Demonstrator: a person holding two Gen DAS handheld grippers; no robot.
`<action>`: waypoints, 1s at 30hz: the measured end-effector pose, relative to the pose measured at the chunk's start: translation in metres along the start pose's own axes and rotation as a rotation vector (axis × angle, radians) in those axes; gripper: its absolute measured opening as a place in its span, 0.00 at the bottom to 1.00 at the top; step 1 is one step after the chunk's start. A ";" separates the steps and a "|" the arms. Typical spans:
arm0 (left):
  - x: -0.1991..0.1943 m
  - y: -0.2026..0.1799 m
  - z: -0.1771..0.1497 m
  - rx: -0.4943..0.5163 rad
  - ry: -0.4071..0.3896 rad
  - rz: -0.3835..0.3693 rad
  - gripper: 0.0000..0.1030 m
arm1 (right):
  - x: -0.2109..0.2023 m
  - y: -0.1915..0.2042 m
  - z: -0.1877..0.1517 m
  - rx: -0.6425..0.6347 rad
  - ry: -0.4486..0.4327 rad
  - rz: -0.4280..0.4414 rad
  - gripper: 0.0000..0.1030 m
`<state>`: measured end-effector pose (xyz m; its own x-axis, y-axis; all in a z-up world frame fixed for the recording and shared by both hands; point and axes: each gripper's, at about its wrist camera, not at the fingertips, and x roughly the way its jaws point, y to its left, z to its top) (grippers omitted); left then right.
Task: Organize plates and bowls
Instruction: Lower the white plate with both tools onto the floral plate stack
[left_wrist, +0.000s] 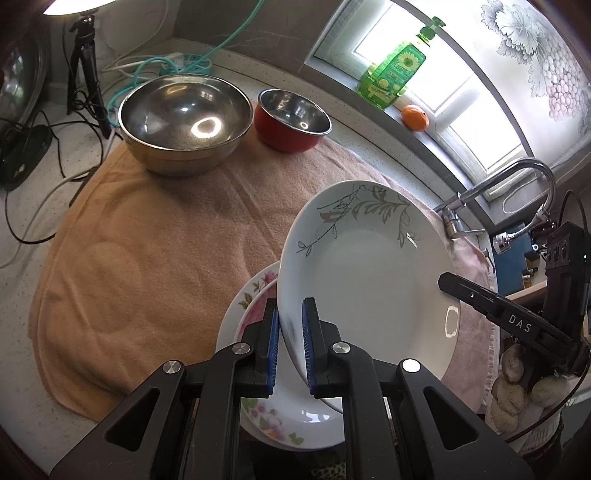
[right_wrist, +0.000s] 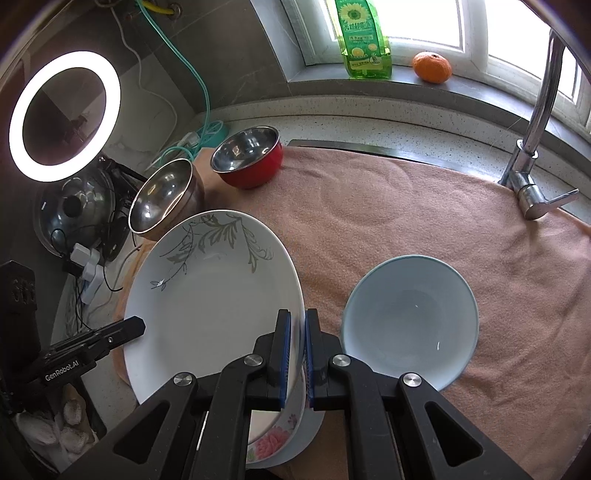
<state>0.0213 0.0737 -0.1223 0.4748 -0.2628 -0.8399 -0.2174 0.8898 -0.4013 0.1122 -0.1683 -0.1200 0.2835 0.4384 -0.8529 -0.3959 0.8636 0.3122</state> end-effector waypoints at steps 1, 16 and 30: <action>0.000 0.001 -0.002 0.003 0.003 0.000 0.10 | 0.000 0.001 -0.002 0.004 0.001 0.001 0.07; -0.003 0.017 -0.023 0.033 0.039 0.000 0.10 | 0.007 0.012 -0.038 0.049 0.005 -0.009 0.07; 0.004 0.015 -0.029 0.076 0.061 0.001 0.10 | 0.015 0.008 -0.059 0.089 0.014 -0.033 0.07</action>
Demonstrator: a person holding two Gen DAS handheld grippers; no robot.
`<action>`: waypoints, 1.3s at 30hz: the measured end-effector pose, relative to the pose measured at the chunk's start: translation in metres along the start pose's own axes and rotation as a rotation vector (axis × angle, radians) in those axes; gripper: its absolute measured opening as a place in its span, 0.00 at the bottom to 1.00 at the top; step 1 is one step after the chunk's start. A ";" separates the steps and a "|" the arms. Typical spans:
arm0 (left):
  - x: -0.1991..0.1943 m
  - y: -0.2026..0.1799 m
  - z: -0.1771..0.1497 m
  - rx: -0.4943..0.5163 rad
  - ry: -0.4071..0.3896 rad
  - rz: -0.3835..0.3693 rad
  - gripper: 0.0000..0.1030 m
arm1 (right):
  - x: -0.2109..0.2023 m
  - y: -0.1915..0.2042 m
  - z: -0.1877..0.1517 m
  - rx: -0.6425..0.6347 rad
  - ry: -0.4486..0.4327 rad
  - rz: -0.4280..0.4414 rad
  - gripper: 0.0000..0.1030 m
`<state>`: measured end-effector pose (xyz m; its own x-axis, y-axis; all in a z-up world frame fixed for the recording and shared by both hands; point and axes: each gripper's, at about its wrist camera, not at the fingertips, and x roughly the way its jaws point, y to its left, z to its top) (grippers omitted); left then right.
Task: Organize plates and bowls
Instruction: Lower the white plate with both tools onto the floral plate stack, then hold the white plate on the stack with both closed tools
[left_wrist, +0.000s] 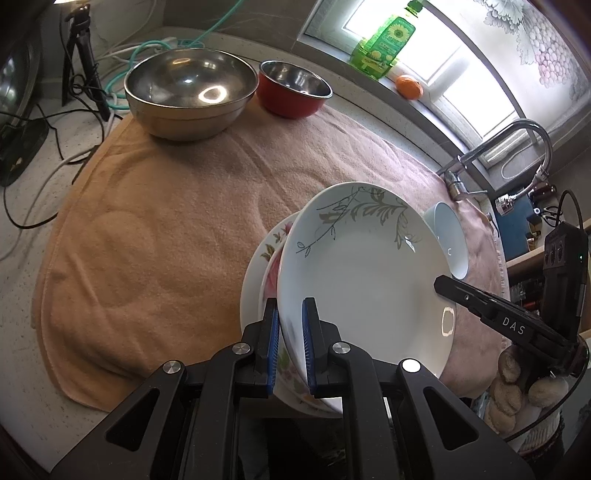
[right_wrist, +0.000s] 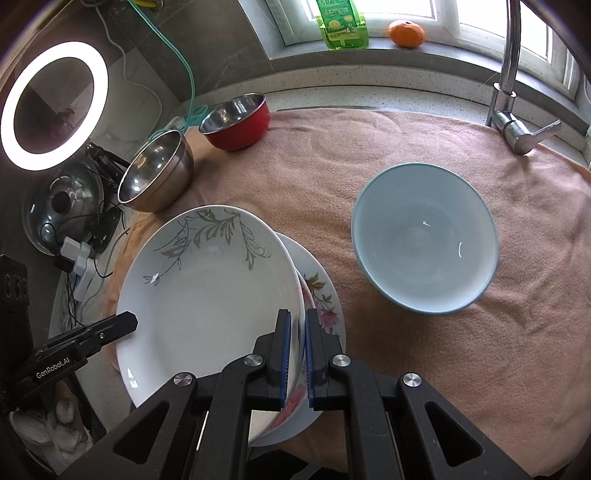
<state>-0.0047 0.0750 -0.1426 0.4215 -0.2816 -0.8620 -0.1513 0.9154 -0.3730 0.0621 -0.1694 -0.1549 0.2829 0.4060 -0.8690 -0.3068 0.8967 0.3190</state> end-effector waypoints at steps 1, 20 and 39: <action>0.001 0.000 0.000 0.002 0.001 0.000 0.10 | 0.001 0.000 -0.001 0.002 0.000 -0.002 0.07; 0.019 0.001 -0.004 0.040 0.035 0.004 0.10 | 0.010 0.000 -0.009 0.015 0.000 -0.049 0.07; 0.022 0.002 -0.005 0.050 0.038 0.016 0.10 | 0.016 0.003 -0.013 -0.002 0.015 -0.075 0.07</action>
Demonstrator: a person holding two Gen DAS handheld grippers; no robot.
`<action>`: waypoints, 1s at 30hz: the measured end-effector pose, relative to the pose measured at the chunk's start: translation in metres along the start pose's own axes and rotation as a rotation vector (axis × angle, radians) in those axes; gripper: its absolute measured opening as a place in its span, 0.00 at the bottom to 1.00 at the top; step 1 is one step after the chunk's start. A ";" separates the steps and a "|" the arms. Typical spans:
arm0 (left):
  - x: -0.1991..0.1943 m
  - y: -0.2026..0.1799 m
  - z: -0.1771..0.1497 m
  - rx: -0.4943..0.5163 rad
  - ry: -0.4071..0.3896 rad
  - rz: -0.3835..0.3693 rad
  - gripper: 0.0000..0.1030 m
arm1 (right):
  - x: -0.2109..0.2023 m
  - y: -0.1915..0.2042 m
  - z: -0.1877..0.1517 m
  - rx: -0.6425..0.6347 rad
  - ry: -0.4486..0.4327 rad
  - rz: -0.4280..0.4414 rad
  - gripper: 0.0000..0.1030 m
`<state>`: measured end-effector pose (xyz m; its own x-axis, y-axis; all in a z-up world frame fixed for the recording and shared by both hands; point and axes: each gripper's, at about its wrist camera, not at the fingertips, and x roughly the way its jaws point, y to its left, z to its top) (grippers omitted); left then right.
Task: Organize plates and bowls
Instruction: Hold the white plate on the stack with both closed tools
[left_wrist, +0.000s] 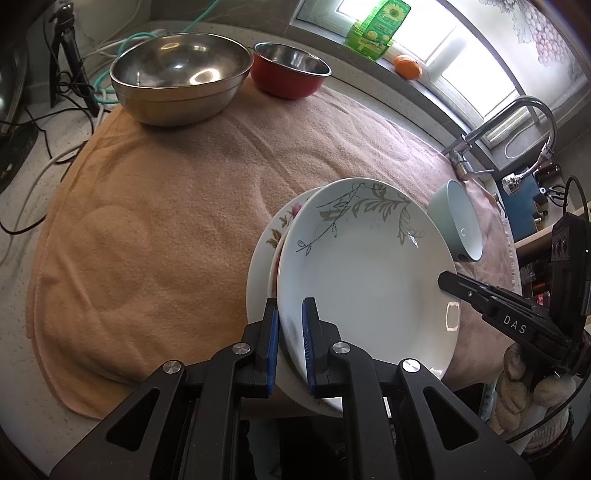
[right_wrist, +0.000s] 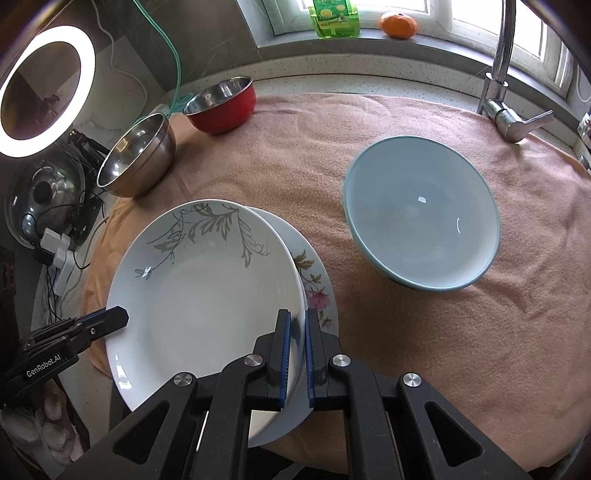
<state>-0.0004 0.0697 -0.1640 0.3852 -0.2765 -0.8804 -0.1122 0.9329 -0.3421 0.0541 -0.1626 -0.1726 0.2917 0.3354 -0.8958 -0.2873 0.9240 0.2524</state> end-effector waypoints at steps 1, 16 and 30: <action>0.000 -0.001 0.000 0.002 0.001 0.002 0.10 | 0.000 0.000 0.000 0.000 0.001 -0.001 0.07; 0.001 0.001 0.001 0.004 0.007 0.010 0.10 | 0.000 0.004 0.000 -0.034 0.011 -0.008 0.11; 0.000 -0.006 -0.001 0.049 0.002 0.036 0.11 | 0.001 0.009 0.000 -0.069 0.010 -0.051 0.08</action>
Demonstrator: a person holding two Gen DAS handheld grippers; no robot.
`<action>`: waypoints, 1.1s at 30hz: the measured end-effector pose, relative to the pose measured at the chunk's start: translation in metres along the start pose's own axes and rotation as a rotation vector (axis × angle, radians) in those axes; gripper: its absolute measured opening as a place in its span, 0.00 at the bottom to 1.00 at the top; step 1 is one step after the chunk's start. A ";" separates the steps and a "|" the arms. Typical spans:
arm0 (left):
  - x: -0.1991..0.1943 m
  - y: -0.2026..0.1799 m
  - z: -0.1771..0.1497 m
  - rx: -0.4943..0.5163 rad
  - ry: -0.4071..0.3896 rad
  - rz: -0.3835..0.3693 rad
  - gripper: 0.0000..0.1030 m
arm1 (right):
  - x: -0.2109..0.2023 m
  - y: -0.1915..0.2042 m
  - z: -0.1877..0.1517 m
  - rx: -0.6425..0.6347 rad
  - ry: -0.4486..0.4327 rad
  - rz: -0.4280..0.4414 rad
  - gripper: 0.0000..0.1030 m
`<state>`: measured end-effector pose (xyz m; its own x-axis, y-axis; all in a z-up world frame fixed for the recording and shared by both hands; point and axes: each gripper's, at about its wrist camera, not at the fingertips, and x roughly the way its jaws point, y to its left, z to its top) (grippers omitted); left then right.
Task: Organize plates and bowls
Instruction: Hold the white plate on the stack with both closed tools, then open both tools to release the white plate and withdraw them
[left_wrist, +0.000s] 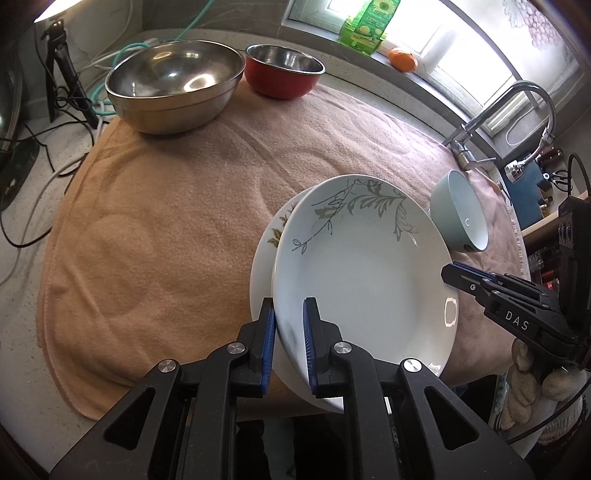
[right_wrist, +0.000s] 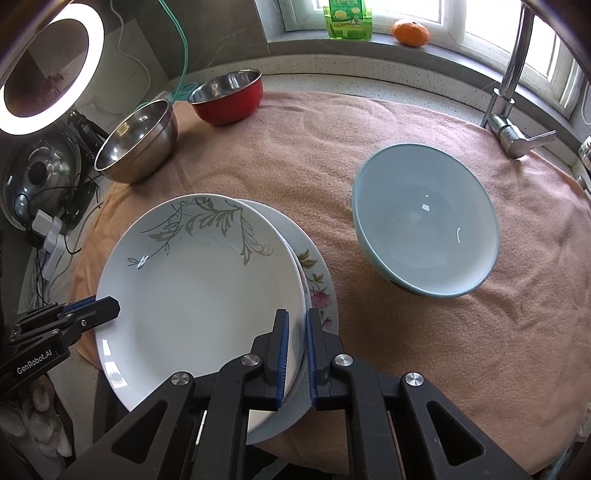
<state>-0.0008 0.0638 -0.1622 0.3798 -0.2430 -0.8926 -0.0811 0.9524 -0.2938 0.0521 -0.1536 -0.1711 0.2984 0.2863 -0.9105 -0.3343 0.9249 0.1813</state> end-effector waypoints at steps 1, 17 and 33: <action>0.000 0.000 0.000 0.001 -0.001 0.000 0.11 | 0.000 0.000 0.000 -0.001 0.002 0.001 0.08; -0.014 -0.001 0.002 0.020 -0.050 0.018 0.11 | -0.002 0.000 -0.002 0.001 0.002 -0.012 0.06; -0.022 0.000 0.001 0.004 -0.061 0.010 0.11 | -0.010 -0.006 -0.002 0.035 -0.009 0.017 0.09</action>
<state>-0.0086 0.0696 -0.1426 0.4347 -0.2221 -0.8728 -0.0816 0.9554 -0.2838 0.0489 -0.1623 -0.1640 0.3013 0.3043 -0.9037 -0.3080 0.9280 0.2098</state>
